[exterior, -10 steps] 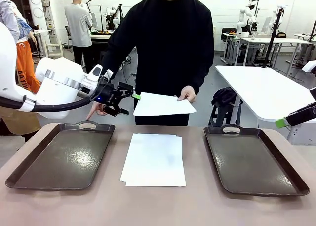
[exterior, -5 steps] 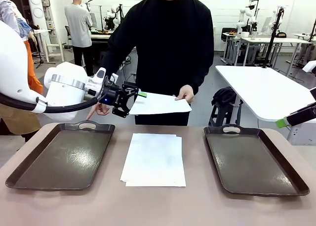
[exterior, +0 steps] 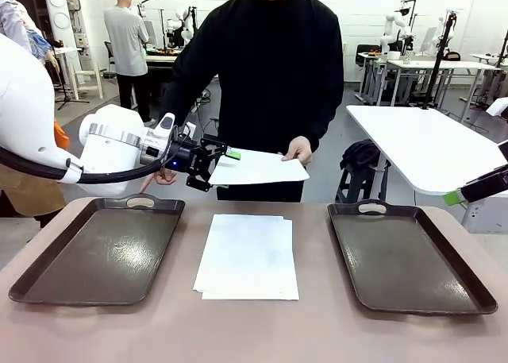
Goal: Sort the A4 documents.
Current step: Receive the A4 Paper, then place the A4 Paper in the designated Handle tray.
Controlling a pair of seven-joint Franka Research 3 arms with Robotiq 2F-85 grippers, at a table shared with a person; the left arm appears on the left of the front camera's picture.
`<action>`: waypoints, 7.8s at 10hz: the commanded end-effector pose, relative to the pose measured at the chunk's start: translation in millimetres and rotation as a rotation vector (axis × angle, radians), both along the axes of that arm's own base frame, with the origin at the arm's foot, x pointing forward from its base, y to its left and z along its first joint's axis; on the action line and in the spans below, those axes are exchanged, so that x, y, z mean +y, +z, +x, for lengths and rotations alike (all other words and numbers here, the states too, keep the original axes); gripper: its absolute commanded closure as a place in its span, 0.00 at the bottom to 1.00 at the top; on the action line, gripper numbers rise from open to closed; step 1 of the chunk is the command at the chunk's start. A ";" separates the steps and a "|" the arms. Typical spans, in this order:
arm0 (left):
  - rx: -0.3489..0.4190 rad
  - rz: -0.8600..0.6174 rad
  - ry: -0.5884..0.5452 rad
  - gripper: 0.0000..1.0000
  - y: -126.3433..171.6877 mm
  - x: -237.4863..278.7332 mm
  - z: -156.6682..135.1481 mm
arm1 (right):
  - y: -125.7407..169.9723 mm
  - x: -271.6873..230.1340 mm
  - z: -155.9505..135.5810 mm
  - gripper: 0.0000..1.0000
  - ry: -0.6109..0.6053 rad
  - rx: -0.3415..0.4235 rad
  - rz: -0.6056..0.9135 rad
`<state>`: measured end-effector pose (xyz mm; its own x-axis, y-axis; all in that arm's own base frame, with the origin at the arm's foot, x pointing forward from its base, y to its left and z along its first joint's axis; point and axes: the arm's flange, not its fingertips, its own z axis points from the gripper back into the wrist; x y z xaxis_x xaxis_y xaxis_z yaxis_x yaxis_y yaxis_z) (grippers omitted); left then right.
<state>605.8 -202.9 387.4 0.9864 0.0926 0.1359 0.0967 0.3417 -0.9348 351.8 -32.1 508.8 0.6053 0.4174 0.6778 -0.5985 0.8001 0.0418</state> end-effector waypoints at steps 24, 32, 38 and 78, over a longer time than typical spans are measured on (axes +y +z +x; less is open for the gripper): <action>0.030 -0.077 -0.011 1.00 -2.7 11.0 7.0 | -2.0 0.8 1.0 0.00 0.008 0.005 0.011; 0.030 -0.077 -0.011 1.00 -2.7 11.0 7.0 | -2.0 0.8 1.0 0.00 0.008 0.005 0.011; -0.012 0.260 -0.058 0.99 17.5 86.9 -59.1 | -2.0 0.8 1.0 0.00 0.008 0.005 0.011; 0.238 0.836 0.044 0.17 -33.1 269.1 -25.0 | -2.0 0.8 1.0 0.00 0.008 0.005 0.011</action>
